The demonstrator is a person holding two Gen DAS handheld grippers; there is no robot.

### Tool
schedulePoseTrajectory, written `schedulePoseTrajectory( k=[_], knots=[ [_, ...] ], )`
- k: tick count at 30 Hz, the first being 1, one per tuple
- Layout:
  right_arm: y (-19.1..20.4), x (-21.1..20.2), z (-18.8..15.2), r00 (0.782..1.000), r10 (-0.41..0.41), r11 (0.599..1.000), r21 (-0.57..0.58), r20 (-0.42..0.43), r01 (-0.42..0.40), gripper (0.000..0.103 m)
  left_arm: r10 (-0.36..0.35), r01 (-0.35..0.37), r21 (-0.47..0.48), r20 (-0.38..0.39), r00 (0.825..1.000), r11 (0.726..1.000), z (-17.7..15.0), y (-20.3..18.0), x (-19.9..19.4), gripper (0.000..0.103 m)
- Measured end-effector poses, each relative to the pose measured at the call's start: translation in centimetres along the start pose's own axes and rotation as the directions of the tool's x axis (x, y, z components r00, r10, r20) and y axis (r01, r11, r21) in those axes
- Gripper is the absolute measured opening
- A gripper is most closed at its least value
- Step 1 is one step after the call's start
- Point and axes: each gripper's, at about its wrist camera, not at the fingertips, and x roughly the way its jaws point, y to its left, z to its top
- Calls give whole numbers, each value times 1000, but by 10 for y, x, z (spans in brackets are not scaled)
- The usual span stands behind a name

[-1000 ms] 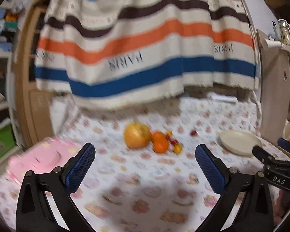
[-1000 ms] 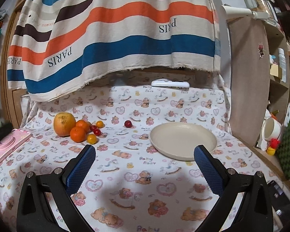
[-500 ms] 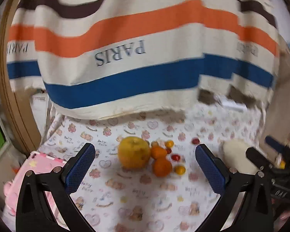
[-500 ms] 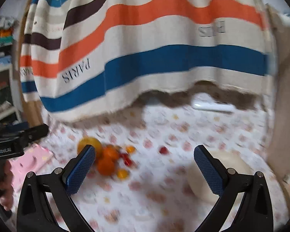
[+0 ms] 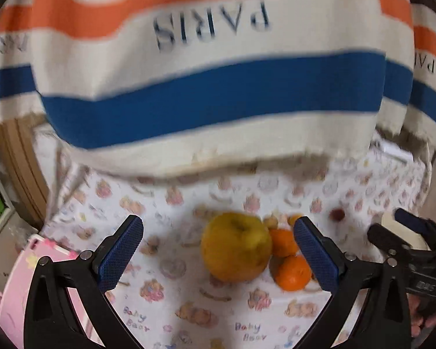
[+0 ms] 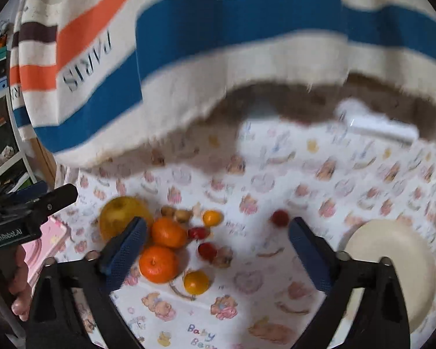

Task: Organize fruits
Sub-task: 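Reach the right tool to the small yellow tomato and grasp it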

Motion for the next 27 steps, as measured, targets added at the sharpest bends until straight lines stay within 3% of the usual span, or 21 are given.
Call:
schedulePoseTrajectory(
  k=[1,7,9,13,21,27],
  knots=[
    [1,9,-3,998,14,1000,-10,-54,-14,86,1,-2,-3,-6,1000,1000,-1,2,2,102],
    [0,31,-19,980,108,994,38,-167,-103,67,12,-12,-8,-1,1000,1000,-4,3,4,102],
    [2,42,-25,966,127,992,37,-226,-122,51,17,-17,-7,-17,1000,1000,-7,4,10,102],
    [7,61,-39,937,144,990,46,-317,-136,43,22,-22,-21,-38,999,1000,-9,8,16,102],
    [15,69,-43,937,109,994,15,-332,-111,30,25,-26,-16,-59,998,1000,-13,7,24,102],
    [20,66,-39,952,55,997,-42,-299,-71,30,2,-1,3,-70,998,1000,-14,5,28,102]
  ],
)
